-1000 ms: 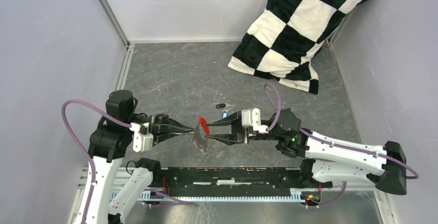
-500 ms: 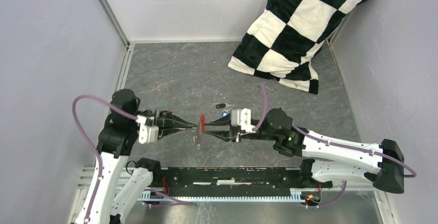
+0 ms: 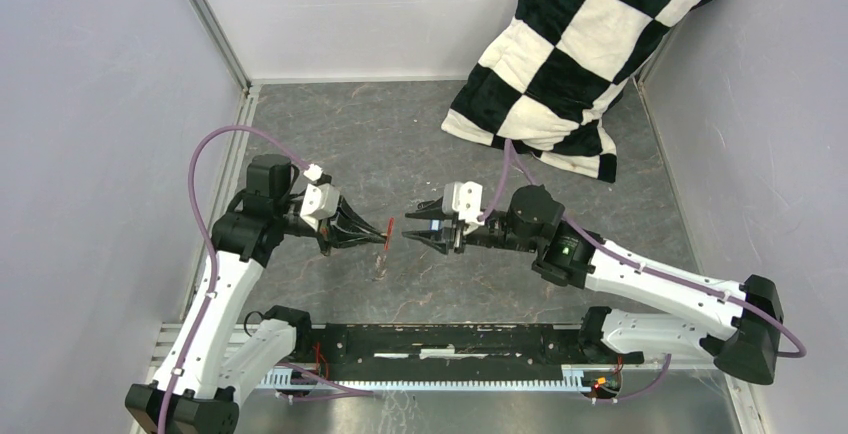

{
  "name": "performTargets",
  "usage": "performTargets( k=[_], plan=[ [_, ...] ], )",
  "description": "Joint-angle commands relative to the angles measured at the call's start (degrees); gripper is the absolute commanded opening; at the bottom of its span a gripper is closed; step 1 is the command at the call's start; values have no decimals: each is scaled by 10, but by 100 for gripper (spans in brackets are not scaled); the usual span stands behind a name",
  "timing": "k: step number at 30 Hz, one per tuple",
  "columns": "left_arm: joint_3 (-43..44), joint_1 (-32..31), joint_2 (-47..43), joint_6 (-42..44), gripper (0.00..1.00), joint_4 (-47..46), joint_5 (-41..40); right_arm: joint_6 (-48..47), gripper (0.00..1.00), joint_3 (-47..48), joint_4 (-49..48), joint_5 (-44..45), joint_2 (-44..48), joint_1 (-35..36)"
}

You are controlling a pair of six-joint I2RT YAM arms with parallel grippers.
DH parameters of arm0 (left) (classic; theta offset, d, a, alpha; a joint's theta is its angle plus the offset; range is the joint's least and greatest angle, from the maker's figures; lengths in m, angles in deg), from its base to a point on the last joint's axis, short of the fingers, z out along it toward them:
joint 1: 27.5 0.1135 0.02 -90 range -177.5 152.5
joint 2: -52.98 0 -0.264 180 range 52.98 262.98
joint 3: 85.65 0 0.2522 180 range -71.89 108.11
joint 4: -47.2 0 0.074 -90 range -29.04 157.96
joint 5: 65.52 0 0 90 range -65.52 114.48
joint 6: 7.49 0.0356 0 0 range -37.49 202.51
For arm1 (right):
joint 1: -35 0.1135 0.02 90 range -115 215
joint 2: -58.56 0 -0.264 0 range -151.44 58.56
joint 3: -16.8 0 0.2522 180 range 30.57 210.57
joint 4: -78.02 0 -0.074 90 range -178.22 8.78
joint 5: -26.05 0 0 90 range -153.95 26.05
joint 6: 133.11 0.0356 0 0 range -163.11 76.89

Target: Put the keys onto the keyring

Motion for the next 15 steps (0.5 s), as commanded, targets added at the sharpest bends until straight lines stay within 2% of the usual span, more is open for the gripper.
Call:
performTargets(
  k=[1,9,15],
  plan=[
    [14,-3,-3,-15,2,41,-12,23,41,28,-4,-61,-16,-19],
    [5,-3,-17,0,2,43,-30,36,41,120,52,-143,-99,-19],
    [6,-2,-19,5,2,44,-29,37,35,155,91,-147,-127,-19]
  ],
)
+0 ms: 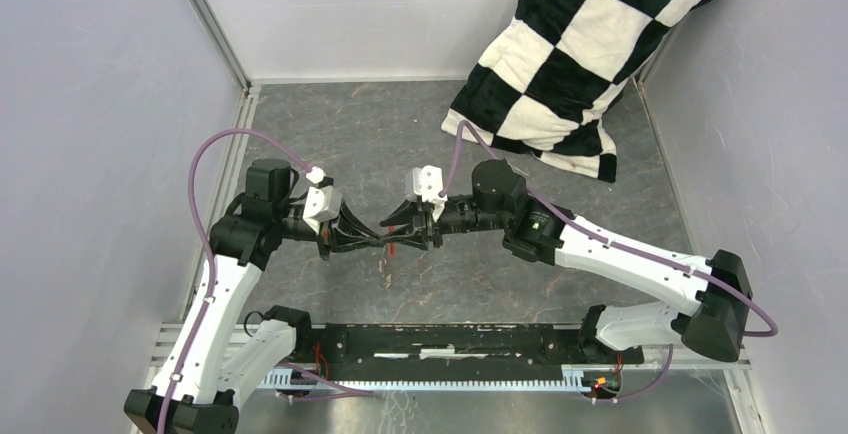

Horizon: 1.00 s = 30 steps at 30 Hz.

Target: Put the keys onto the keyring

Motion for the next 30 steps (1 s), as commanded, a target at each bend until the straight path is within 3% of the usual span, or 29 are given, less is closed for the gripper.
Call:
performTargets(
  k=[1,9,16,17,23,30],
  plan=[
    [6,-3,-9,7,2,3,5,7,35,39,30,-25,-12,2],
    [9,-3,-8,8,2,3,1,-6,31,65,94,-33,-33,2],
    [12,-3,-12,4,2,3,6,-6,1,58,81,-12,-28,2],
    [10,-3,-13,2,2,2,3,-5,1,55,80,-10,-23,2],
    [-5,-3,-29,-8,27,4,-12,16,1,26,19,-15,-2,2],
    [-6,-3,-28,-2,27,13,-13,34,1,15,-2,-27,-5,2]
  ],
)
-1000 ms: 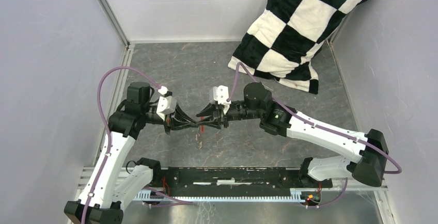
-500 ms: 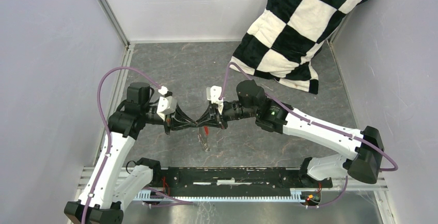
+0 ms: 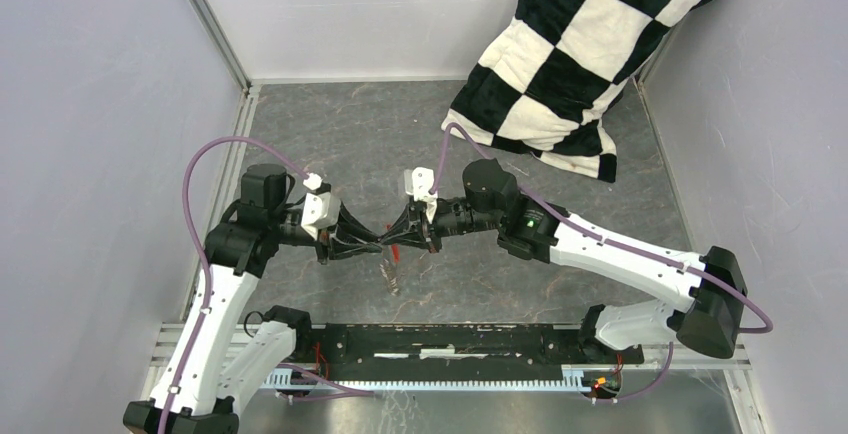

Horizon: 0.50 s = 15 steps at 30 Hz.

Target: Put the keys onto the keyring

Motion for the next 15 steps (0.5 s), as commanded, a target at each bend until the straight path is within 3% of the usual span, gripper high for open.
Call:
performTargets(
  k=[1,8,10,15],
  plan=[
    [-1,-3,-2,7,26,15,6,14,1,-3,-49,-6,15,-1],
    [-3,-3,-3,24,13,38,-10,16,1,-10,-50,-4,19,-1],
    [-3,-3,-3,22,14,39,-13,17,1,-11,-52,-4,20,-1],
    [-7,-3,-9,25,26,42,-13,23,1,-16,-65,-7,22,-1]
  ],
)
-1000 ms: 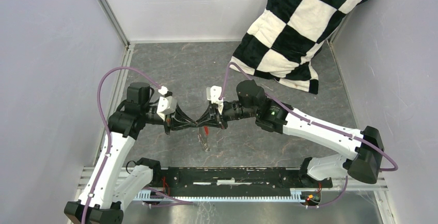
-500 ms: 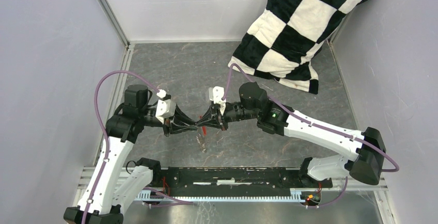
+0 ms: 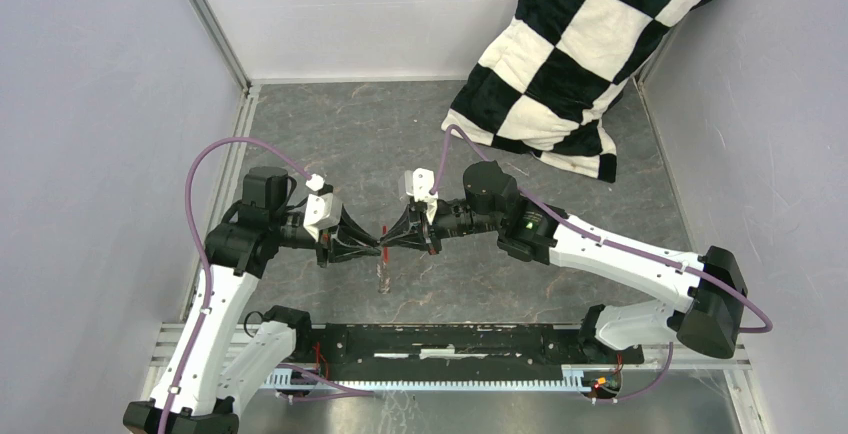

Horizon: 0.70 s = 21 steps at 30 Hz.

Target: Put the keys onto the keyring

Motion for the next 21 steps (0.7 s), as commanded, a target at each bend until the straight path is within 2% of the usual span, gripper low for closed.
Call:
performTargets(
  k=[1,3,8,15,17,19,21],
  plan=[
    [-8,-3,-9,22,27,11,1,12,1,-5,-53,-6,21,-1],
    [-8,-3,-8,27,26,11,3,17,1,-7,-58,-9,20,-1],
    [-4,-3,-3,38,9,12,7,19,1,-12,-69,-14,18,-1],
    [-1,-3,-2,48,2,12,10,19,2,-13,-66,-11,15,-1],
    [-6,-3,-8,50,2,12,2,19,12,-12,-56,2,18,-2],
    [-16,-3,-11,53,2,11,-10,36,28,-13,-50,21,23,-10],
    [-28,-3,-12,57,2,10,-24,54,39,-20,-55,35,33,-31]
  ],
)
